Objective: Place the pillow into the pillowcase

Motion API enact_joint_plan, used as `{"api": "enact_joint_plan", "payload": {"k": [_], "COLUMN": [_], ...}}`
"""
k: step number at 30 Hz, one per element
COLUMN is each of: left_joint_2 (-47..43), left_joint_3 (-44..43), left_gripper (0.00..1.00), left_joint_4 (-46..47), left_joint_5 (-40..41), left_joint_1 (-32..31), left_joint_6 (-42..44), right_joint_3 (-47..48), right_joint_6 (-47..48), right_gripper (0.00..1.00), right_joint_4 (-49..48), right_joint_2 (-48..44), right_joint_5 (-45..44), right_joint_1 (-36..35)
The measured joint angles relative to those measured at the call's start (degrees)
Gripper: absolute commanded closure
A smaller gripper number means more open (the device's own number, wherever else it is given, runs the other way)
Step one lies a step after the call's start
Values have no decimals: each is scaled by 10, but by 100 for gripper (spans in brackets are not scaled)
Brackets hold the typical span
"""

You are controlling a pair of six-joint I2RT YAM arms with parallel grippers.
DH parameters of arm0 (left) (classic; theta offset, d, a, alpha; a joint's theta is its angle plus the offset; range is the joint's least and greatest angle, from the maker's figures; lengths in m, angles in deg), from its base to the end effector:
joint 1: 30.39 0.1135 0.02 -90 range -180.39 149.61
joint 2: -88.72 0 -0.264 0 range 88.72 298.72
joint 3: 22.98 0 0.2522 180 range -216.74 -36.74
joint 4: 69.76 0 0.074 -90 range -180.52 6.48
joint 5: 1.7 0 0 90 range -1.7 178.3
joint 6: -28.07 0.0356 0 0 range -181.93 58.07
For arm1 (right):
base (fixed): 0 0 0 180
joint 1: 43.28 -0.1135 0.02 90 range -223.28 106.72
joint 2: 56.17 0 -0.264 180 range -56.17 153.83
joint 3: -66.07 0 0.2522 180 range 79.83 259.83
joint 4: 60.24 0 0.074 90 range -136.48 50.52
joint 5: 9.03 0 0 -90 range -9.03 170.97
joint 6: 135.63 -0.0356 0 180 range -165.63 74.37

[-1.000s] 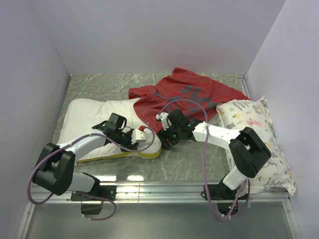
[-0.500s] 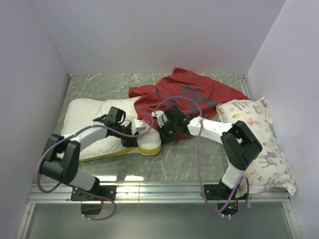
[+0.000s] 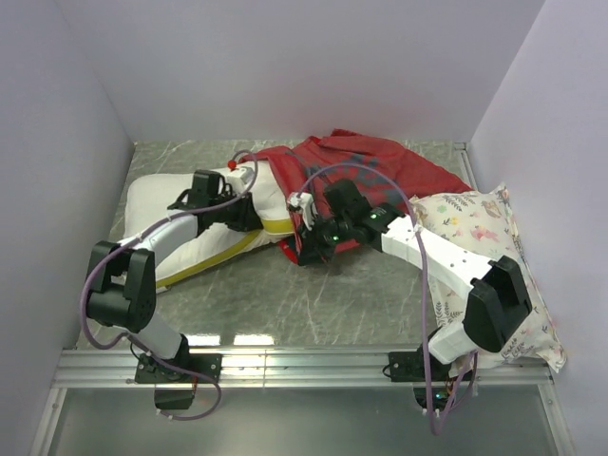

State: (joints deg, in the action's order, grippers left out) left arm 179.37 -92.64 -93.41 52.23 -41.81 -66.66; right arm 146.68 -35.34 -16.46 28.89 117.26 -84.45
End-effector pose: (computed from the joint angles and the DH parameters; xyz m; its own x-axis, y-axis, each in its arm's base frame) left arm 0.3209 -0.0862 0.2149 -0.7335 0.0802 -0.6750 0.5119 0.7184 -0.4710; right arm 0.2248 0.2246 0.2804 -0.4046 -0.5451 -0.7343 -0.9144 0.2539 0.3153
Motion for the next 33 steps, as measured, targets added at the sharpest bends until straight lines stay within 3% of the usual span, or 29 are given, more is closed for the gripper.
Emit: {"api": "enact_joint_plan", "payload": {"k": [6,11,12,13,14,16,17,21,26,29,33], "left_joint_2": [0,35,42,47,49,41,31,-62,-179,-185,-151], "left_joint_3": [1,25,35,44,53,62,63,64,27,-7,-10], "left_gripper": [100,96,87,76,57,44,36,25,23,24,24], "left_joint_4": [61,95,103,109,114,108,98,-5,-111,-110,-97], "left_joint_5": [92,97,83,63,37,-10,-29,-75,-87,-71,-16], "left_joint_1": [-113,-118,-111,-102,-90,-69,-61,-43,-31,-6,36], "left_joint_6": [-83,-150,-160,-166,-170,-153,-130,7,132,140,111], "right_joint_3": [68,32,12,-9,-25,-43,-44,-15,148,261,455], "right_joint_6": [0,-6,-9,-11,-15,-19,-20,-11,-31,-49,-65], "right_gripper": [100,98,92,77,65,40,37,39,40,41,41], "right_joint_4": [14,10,7,6,10,25,39,81,80,63,76], "right_joint_2": [47,50,44,38,34,26,20,-9,25,86,235], "right_joint_5": [14,30,30,29,26,21,16,3,-47,-115,-216], "right_joint_1": [-28,-51,-54,-56,-57,-56,-54,-22,54,61,38]}}
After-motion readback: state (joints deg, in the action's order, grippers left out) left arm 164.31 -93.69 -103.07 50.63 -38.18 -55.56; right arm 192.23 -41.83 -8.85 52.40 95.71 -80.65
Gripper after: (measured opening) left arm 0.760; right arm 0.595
